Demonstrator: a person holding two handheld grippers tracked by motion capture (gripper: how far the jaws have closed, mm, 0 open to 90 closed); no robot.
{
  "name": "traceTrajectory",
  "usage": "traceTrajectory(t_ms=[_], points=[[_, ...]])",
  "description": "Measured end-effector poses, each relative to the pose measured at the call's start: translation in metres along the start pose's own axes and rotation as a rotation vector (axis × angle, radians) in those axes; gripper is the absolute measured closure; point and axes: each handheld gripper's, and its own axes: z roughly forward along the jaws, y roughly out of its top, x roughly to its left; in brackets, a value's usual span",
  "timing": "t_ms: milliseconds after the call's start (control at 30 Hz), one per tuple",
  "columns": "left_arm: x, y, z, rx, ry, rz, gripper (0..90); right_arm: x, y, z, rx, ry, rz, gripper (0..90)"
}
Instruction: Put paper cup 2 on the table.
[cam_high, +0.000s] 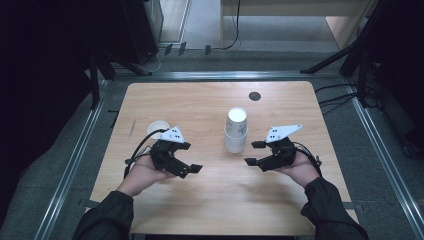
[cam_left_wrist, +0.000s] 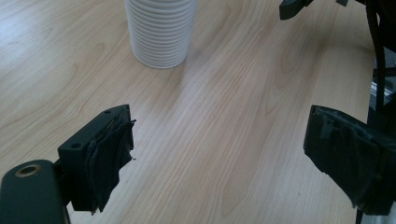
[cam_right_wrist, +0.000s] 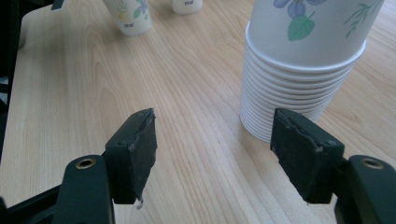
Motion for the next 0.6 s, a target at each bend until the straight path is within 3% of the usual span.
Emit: traceTrajectory(t_ms=[133,300,600], points=[[-0.005,0.001,0.010,-0.009,0.014,0.001,8.6,0.001,0.000,0.000,0.003,0.002,0.003,31.8],[-0.010,0.002,0.023,0.013,0.038,0.013,8.6,0.003,-0.001,-0.001,0.001,0.000,0.003,31.8],[-0.010,0.000,0.037,0.023,0.035,0.012,8.6,0.006,-0.004,-0.003,0.000,-0.001,0.001,31.8]])
